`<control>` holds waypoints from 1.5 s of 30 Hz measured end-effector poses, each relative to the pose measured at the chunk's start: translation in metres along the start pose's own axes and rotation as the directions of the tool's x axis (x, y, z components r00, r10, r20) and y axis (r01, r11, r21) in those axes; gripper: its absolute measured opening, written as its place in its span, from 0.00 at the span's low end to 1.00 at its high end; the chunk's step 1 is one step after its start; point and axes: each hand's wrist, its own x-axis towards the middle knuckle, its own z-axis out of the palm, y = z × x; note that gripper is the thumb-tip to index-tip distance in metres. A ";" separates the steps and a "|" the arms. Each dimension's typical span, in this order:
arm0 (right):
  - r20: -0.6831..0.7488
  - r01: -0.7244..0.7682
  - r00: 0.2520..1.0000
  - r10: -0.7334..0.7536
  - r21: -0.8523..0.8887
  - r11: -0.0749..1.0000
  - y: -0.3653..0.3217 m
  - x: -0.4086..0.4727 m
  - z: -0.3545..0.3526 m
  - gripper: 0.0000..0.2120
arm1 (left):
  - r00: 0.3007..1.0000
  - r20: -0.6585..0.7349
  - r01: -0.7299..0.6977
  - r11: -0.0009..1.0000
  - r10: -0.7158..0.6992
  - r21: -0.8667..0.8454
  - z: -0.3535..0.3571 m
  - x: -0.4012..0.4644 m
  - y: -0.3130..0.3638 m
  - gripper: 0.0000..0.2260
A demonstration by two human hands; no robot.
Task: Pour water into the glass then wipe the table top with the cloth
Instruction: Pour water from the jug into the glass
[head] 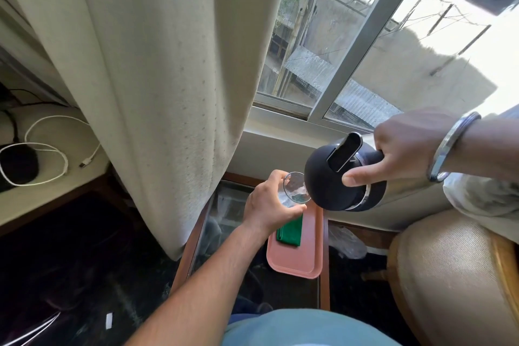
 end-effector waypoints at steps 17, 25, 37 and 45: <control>-0.003 0.042 0.999 -0.043 -0.073 0.996 -0.002 0.002 -0.013 0.49 | 1.000 0.008 -0.003 1.000 0.003 0.004 -0.005 0.003 -0.001 0.28; -0.022 0.064 0.998 -0.066 -0.104 0.993 -0.002 0.001 -0.015 0.49 | 1.000 -0.004 0.005 1.000 -0.005 0.003 -0.004 0.004 0.000 0.29; -0.041 0.062 0.997 -0.068 -0.132 0.989 -0.004 -0.001 -0.019 0.48 | 1.000 0.006 0.027 1.000 -0.027 0.006 -0.002 0.002 0.000 0.28; -0.052 0.063 0.996 -0.070 -0.138 0.988 -0.002 -0.001 -0.018 0.48 | 1.000 0.015 0.013 1.000 -0.013 -0.001 0.000 0.003 0.000 0.28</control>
